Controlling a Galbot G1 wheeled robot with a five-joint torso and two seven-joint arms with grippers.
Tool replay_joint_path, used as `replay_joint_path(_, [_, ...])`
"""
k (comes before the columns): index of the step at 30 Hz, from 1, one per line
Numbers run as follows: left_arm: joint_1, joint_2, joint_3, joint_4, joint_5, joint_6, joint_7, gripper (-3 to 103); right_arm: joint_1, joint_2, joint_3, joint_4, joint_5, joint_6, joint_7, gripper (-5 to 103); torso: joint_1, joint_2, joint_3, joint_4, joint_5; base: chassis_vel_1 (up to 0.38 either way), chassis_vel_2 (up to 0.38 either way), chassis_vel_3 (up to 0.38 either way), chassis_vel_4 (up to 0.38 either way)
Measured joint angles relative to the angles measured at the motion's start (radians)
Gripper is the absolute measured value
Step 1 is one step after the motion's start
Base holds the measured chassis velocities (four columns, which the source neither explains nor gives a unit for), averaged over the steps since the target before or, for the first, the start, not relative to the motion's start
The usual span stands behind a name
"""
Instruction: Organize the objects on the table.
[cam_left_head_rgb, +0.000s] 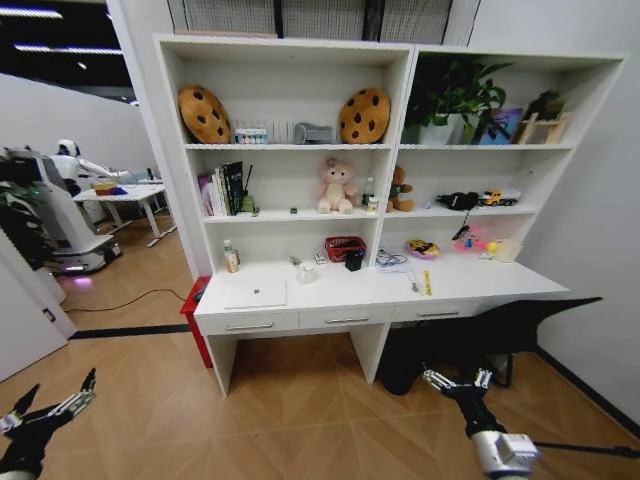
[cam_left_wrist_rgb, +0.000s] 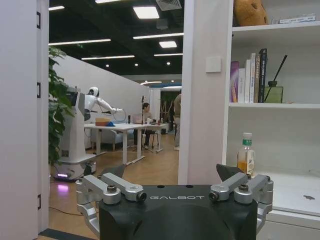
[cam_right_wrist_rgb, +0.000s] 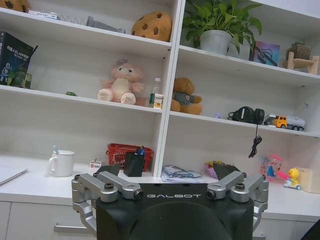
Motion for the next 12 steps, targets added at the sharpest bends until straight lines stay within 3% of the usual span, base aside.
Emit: replay_joint_path(12, [0.0,0.0,0.0,0.0,0.0,0.0,0.0,100,0.0,0.0,0.0,0.0,0.0,0.0,0.0,100,0.0,0.0,0.0,0.0001,0.0,0.0,0.0,0.0,0.0])
